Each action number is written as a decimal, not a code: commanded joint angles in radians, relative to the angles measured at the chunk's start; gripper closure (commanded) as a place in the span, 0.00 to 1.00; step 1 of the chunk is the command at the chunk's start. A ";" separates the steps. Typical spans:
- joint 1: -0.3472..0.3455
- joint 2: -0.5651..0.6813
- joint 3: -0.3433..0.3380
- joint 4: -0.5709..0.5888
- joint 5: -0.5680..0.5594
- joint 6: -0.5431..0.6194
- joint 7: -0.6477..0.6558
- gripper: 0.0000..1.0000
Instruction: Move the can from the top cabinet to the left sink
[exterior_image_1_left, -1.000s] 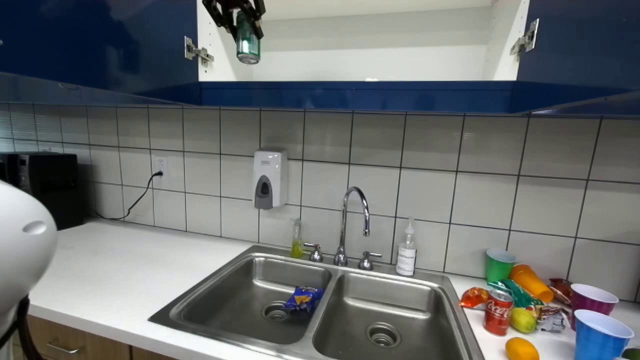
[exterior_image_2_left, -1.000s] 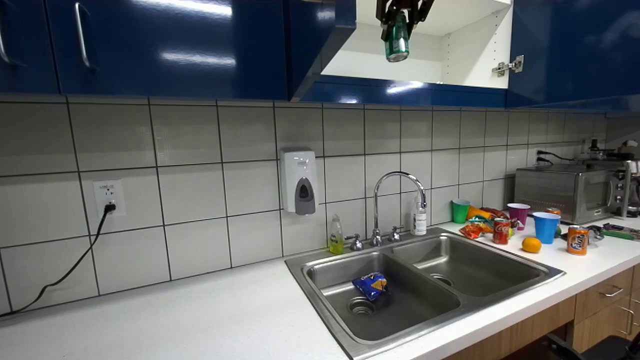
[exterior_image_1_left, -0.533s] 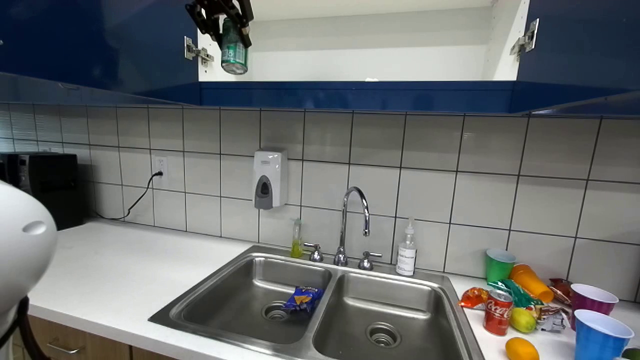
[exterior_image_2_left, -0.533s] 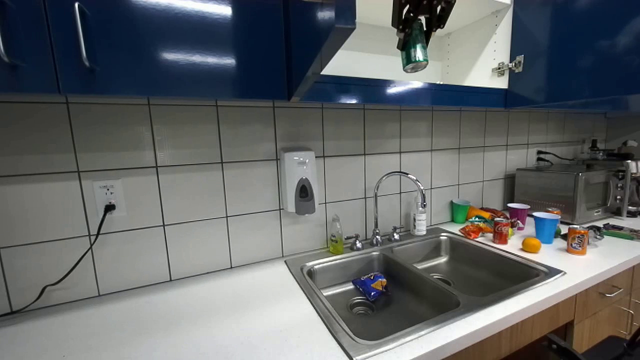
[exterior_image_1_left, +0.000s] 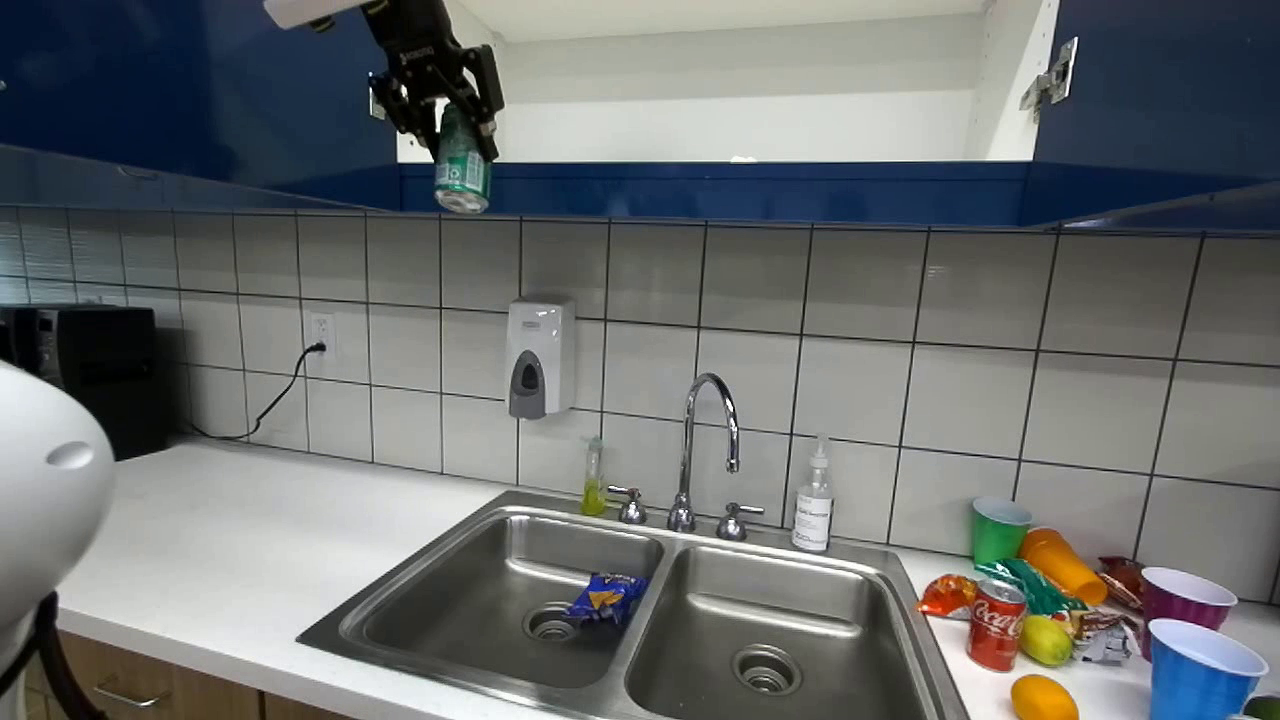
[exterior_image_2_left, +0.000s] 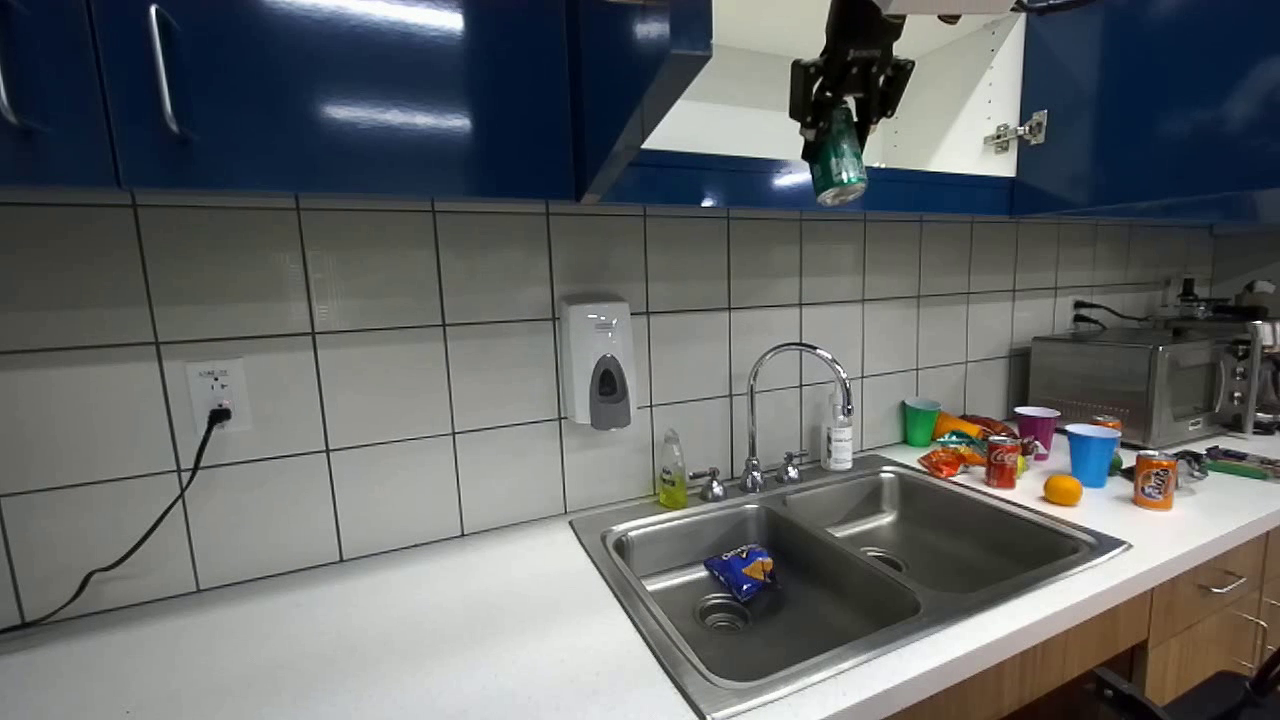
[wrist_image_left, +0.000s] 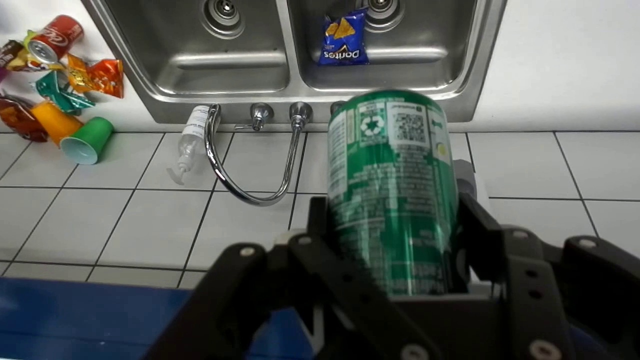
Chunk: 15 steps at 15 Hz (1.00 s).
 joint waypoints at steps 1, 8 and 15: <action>0.011 -0.018 -0.006 -0.065 0.022 0.065 -0.030 0.62; 0.012 -0.016 -0.006 -0.187 0.031 0.162 -0.026 0.62; 0.005 0.006 -0.004 -0.252 0.025 0.214 -0.023 0.62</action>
